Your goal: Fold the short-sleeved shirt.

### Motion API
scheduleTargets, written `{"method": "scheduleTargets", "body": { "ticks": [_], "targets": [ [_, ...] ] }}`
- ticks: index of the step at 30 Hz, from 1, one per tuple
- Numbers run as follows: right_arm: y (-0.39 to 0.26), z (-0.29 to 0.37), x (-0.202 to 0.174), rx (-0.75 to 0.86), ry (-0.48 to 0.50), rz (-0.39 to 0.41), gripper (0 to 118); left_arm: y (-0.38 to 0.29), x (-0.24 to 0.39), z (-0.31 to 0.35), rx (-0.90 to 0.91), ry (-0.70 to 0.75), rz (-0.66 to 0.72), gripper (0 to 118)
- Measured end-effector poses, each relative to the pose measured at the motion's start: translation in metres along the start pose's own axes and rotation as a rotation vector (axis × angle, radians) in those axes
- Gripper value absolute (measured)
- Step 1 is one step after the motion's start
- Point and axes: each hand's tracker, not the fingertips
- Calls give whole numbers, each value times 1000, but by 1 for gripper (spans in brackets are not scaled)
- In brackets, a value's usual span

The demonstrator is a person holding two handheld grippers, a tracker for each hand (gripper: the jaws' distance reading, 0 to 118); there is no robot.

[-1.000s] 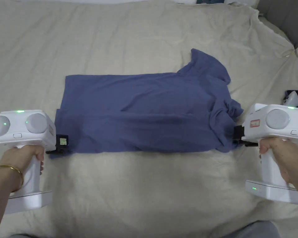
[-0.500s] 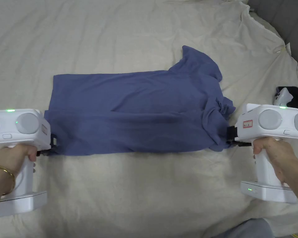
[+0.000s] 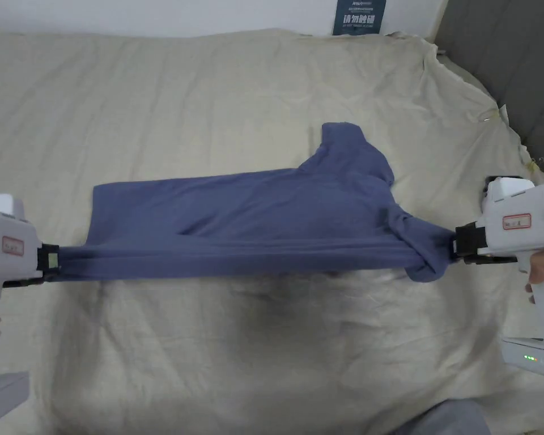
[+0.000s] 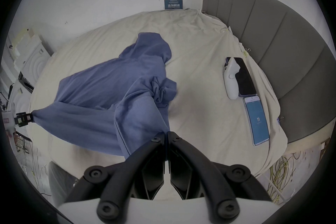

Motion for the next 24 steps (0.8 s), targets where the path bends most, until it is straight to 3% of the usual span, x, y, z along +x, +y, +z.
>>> {"method": "scheduleTargets", "body": {
  "ticks": [8,14,17,18,19,21,22,24],
  "targets": [
    [-76,-14,-1,-121,12,27,1,-93,-2,-20,-128,43,-9,1],
    [-107,-44,-5,-192,-23,-9,1,-123,0,-47,-175,49,28,4],
    [-108,-43,-6,-185,-20,-23,2,-119,1,-46,-178,108,2,39],
    [-107,-41,-7,-178,-21,-15,9,-116,-1,-44,-174,113,-5,63],
    [-103,-36,-8,-175,-41,5,32,-112,-7,-37,-169,103,6,81],
    [-93,-25,-8,-166,-93,61,102,-99,-19,-24,-121,41,82,114],
    [-88,-14,-8,-122,-104,84,111,-88,-24,-14,-86,16,107,117],
    [-71,10,-11,-6,-100,110,110,-68,-27,10,2,12,113,117]
  ]
}}
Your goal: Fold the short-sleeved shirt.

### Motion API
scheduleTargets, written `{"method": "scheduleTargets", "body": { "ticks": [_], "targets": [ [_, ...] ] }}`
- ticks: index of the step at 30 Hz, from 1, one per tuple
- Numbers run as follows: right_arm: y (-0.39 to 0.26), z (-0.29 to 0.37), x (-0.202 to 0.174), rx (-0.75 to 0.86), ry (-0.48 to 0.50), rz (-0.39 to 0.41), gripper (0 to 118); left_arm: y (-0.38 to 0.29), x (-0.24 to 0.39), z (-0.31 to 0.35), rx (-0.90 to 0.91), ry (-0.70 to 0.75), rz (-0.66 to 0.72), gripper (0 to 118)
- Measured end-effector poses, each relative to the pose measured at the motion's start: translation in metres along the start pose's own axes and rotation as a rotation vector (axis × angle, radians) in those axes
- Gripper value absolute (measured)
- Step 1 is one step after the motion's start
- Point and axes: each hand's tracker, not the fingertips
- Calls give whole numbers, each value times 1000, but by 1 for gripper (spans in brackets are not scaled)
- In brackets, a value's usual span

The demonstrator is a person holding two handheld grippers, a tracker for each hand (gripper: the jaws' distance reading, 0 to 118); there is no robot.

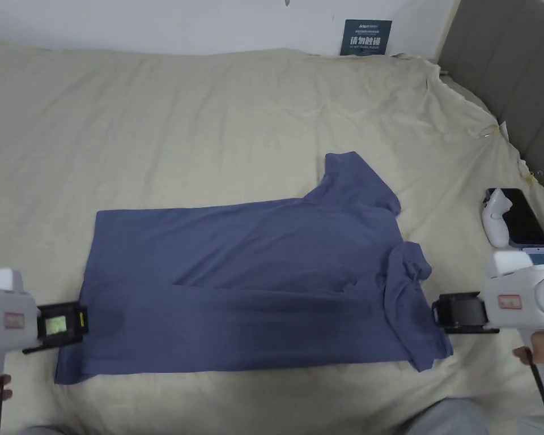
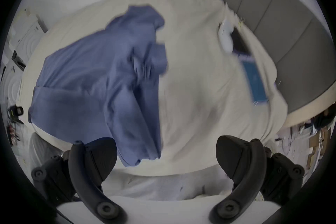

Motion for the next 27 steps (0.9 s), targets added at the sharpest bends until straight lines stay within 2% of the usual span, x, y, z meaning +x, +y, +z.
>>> {"method": "scheduleTargets", "body": {
  "ticks": [3,6,10,11,14,15,17,18,20,21,22,23,27],
  "targets": [
    [22,32,0,141,-10,-42,110,25,9,25,129,28,-19,117],
    [37,65,-7,349,-1,-91,110,44,27,51,283,13,-23,117],
    [34,93,-25,621,-6,-147,110,39,50,64,545,37,-26,115],
    [32,98,-32,669,-6,-135,110,34,56,63,590,58,-39,112],
    [24,103,-47,755,-35,-95,108,20,72,66,697,53,-58,89],
    [22,103,-51,762,-37,-85,103,16,74,66,718,40,-60,79],
    [17,99,-56,780,-12,-83,93,10,79,67,724,23,-39,70],
    [14,98,-58,790,5,-90,93,8,79,67,731,1,-27,70],
    [11,95,-64,787,19,-96,60,6,81,66,727,-19,-11,40],
    [10,92,-67,783,19,-96,34,5,83,65,724,-17,-12,18],
    [9,89,-69,781,16,-93,12,3,84,64,724,-16,-14,7],
    [9,86,-70,778,14,-94,0,3,85,64,725,-15,-21,1],
    [13,78,-74,733,52,-77,0,1,85,62,697,-58,-57,0]
  ]
}}
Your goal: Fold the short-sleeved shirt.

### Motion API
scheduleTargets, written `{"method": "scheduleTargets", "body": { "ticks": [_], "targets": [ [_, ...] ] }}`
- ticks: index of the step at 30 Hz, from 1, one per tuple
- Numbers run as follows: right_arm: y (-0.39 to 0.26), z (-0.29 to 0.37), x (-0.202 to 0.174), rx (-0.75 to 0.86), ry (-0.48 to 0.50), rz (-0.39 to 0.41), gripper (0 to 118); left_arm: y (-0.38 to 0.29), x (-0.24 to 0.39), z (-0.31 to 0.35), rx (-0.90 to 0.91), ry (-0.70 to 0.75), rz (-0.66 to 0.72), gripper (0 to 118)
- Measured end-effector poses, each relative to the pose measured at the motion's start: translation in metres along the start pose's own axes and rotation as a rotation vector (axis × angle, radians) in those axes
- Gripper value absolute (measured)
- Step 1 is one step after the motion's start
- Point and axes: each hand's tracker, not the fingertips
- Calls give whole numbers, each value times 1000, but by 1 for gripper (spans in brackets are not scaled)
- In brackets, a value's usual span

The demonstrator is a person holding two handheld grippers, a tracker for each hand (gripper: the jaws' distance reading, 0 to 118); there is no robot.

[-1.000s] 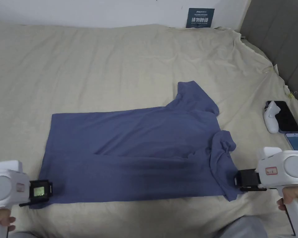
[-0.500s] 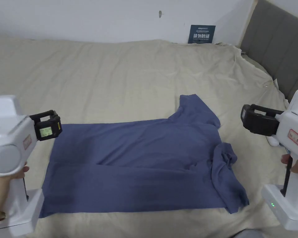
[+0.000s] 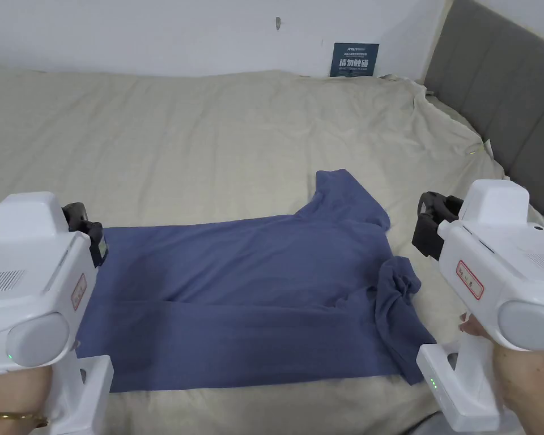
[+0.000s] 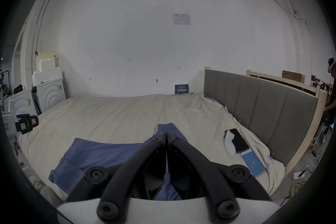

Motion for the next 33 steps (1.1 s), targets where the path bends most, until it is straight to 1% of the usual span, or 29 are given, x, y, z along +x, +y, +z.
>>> {"method": "scheduleTargets", "body": {
  "ticks": [5,7,11,13,14,15,16,17,18,19,20,21,22,23,25,27,28,29,30,31,33],
  "targets": [
    [3,-19,-2,-26,12,-16,0,-2,-1,-6,-18,-13,6,0],
    [8,-32,-1,-48,18,-11,0,-2,-1,-9,-23,-15,10,0],
    [24,-75,5,-139,5,-3,0,1,-1,-18,-40,-25,21,0],
    [31,-103,9,-190,-1,13,0,2,-2,-26,-46,-28,24,0],
    [37,-117,9,-232,-3,31,0,3,-2,-29,-48,-27,21,0],
    [41,-133,11,-271,-9,26,1,4,-1,-33,-51,-26,20,0],
    [44,-149,13,-310,-4,10,5,4,-1,-37,-54,-28,21,0],
    [47,-166,16,-351,3,-8,17,5,-1,-41,-58,-31,24,0],
    [49,-180,16,-388,1,-20,43,6,0,-46,-61,-33,27,0],
    [50,-193,17,-417,-22,6,66,7,1,-50,-64,-33,27,0],
    [50,-211,17,-460,-29,25,66,7,1,-55,-67,-33,26,0],
    [48,-225,18,-495,-16,30,73,7,1,-60,-69,-33,25,0],
    [46,-239,20,-517,-20,31,89,8,2,-66,-76,-33,23,0],
    [43,-254,21,-550,-29,15,96,8,4,-72,-83,-35,22,0],
    [35,-285,26,-642,-62,-14,97,9,8,-81,-95,-36,24,0],
    [23,-316,36,-783,-74,-65,97,7,9,-95,-107,-42,26,0],
    [18,-327,40,-819,-74,-90,97,5,9,-101,-114,-45,24,0],
    [11,-337,45,-832,-88,-121,97,3,10,-108,-129,-47,15,0],
    [5,-348,50,-854,-113,-136,97,-1,11,-116,-144,-42,5,0],
    [-1,-355,52,-868,-129,-141,97,-3,11,-121,-154,-38,0,0],
    [-12,-370,56,-881,-154,-122,97,-10,11,-132,-179,-39,1,0]
  ]
}}
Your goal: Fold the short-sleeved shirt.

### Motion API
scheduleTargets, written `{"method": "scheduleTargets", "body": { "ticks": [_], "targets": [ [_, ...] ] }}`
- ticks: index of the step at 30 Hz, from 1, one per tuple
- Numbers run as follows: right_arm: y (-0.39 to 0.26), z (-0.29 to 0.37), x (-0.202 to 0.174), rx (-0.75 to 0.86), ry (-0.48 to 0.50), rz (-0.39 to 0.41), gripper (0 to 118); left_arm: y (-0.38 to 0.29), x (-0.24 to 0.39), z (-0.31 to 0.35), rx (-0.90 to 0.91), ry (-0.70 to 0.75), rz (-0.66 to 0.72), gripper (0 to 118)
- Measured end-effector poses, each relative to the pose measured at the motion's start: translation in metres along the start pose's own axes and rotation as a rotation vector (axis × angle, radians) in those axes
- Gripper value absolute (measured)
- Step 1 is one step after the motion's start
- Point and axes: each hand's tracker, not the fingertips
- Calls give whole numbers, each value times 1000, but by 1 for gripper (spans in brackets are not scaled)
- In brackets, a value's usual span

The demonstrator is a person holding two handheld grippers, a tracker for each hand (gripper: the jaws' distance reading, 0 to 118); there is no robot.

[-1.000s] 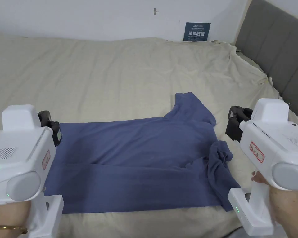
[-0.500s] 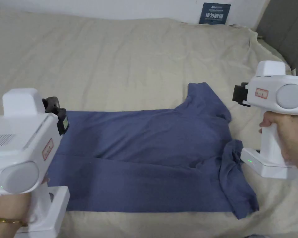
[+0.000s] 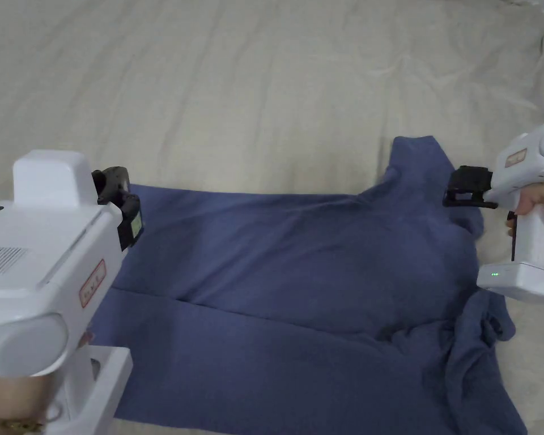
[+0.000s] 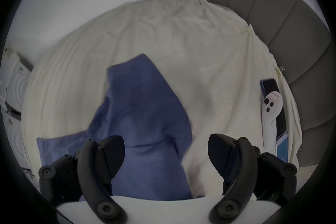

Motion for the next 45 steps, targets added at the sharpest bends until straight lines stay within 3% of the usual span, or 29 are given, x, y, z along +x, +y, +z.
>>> {"method": "scheduleTargets", "body": {
  "ticks": [4,5,7,9,11,13,14,16,18,21,23,31,38,40,43,45],
  "targets": [
    [5,-31,5,-65,-61,44,87,-7,-1,-19,-40,10,22,0],
    [6,-35,8,-65,-68,42,78,-8,-2,-24,-49,10,23,0],
    [7,-40,12,-59,-77,32,47,-9,0,-30,-62,17,21,0],
    [8,-43,16,-57,-65,23,33,-10,0,-37,-70,19,24,0],
    [8,-41,14,-40,-50,45,7,-8,4,-41,-79,21,30,0],
    [9,-37,11,-22,-81,105,4,-5,3,-50,-97,32,47,0],
    [9,-35,9,-33,-67,132,4,-2,2,-56,-111,39,65,8],
    [9,-29,7,-21,-74,147,4,9,-1,-69,-151,49,97,36],
    [10,-22,7,-14,-71,148,4,24,-10,-87,-217,30,134,43],
    [13,-12,7,-6,-65,160,4,46,-22,-113,-289,41,158,101],
    [17,-4,6,2,-58,161,4,58,-33,-131,-322,45,146,108],
    [19,16,2,31,-43,166,4,56,-68,-200,-654,139,10,108],
    [16,15,0,28,-52,188,4,32,-74,-230,-736,206,-19,104],
    [17,14,-1,25,-56,197,4,30,-75,-232,-728,201,-10,82],
    [17,12,-3,21,-63,206,4,28,-74,-233,-744,166,17,28],
    [16,10,-3,17,-66,209,4,26,-72,-230,-736,87,79,15]
  ]
}}
